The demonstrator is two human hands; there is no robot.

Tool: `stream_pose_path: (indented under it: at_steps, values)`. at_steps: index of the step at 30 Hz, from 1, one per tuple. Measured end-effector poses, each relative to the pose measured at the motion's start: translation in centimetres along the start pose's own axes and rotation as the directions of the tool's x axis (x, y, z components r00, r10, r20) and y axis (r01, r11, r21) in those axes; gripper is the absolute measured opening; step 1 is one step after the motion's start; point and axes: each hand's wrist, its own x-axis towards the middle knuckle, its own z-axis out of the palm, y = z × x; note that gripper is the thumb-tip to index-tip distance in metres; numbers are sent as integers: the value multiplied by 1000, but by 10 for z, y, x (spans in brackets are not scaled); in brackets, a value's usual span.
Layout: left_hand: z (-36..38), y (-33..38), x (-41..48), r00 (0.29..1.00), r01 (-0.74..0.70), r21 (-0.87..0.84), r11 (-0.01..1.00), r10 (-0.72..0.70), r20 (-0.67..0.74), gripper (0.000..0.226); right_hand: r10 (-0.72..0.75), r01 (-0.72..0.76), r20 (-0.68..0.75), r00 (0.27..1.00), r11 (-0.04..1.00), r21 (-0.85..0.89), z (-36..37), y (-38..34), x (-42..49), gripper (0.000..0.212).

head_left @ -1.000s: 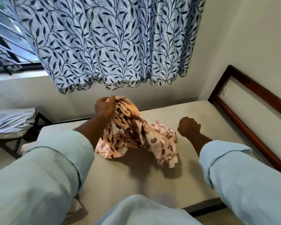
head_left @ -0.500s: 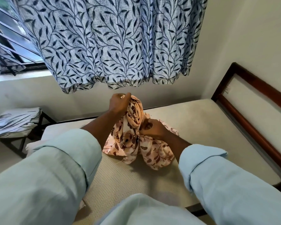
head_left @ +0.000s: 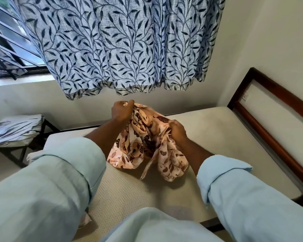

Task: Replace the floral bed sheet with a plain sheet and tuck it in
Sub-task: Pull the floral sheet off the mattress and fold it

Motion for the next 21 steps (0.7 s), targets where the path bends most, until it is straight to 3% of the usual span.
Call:
stream_pose_path:
  at_steps: [4,6,9,10,13,14,17,21]
  values:
    - [-4,-5,0,998,-19,105,994,25,-52,48,-46,43,-89,995,998,-37,-11,-9,4,39]
    - [-5,-7,0,996,-10,129,992,21,-82,50,-57,58,49,997,998,-28,-20,-9,6,54]
    - [-8,-9,3,994,-49,158,986,64,-91,56,-8,50,344,939,992,-113,-25,-1,8,85]
    - [-9,-10,4,994,-54,161,986,69,-89,58,-18,84,368,929,983,-164,-25,1,8,80]
    - [-13,-12,6,992,-35,150,988,52,-111,58,-78,214,388,918,923,-320,-31,5,8,32]
    - [-15,-13,6,992,-25,152,988,44,-122,59,-96,251,412,906,906,-340,-34,5,7,26]
    - [-20,-19,7,991,-1,160,987,23,-134,61,-154,290,370,916,893,-345,-41,5,4,27]
    - [-19,-26,4,990,28,169,985,-4,-142,60,-159,224,241,957,936,-272,-39,5,11,17]
